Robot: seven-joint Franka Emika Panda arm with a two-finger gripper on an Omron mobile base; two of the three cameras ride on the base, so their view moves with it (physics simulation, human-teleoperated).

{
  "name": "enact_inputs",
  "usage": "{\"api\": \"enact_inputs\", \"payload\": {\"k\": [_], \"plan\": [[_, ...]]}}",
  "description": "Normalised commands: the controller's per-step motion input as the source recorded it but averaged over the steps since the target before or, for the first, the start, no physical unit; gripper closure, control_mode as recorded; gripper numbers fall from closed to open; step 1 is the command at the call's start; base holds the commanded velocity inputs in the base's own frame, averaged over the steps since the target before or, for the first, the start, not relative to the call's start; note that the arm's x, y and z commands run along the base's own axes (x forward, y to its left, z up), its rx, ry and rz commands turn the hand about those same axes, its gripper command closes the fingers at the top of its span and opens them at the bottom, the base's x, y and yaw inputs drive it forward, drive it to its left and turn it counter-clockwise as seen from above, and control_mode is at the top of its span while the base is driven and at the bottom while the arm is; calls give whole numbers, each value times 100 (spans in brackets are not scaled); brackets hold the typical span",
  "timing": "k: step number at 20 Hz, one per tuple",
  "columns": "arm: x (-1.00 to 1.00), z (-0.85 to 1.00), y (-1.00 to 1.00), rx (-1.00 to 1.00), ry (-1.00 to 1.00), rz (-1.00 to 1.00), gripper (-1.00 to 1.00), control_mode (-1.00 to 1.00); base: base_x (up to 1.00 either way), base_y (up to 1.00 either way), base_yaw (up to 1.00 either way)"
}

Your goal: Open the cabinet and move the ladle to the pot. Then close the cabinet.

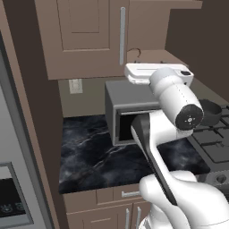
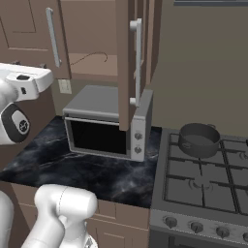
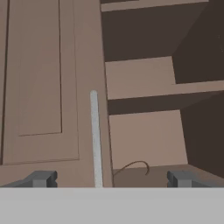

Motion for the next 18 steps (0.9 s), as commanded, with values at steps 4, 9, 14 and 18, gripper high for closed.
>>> {"api": "enact_inputs", "payload": {"k": [4,9,14,18], "plan": [[25,0,2,0,0,3,-100,-100,0,0,0],[18,-2,4,-9,-10,0,-100,-100,0,0,0],[30,-2,7,-8,-5,0,-100,-100,0,0,0],[42,-2,1,0,0,0,-100,-100,0,0,0]]}}
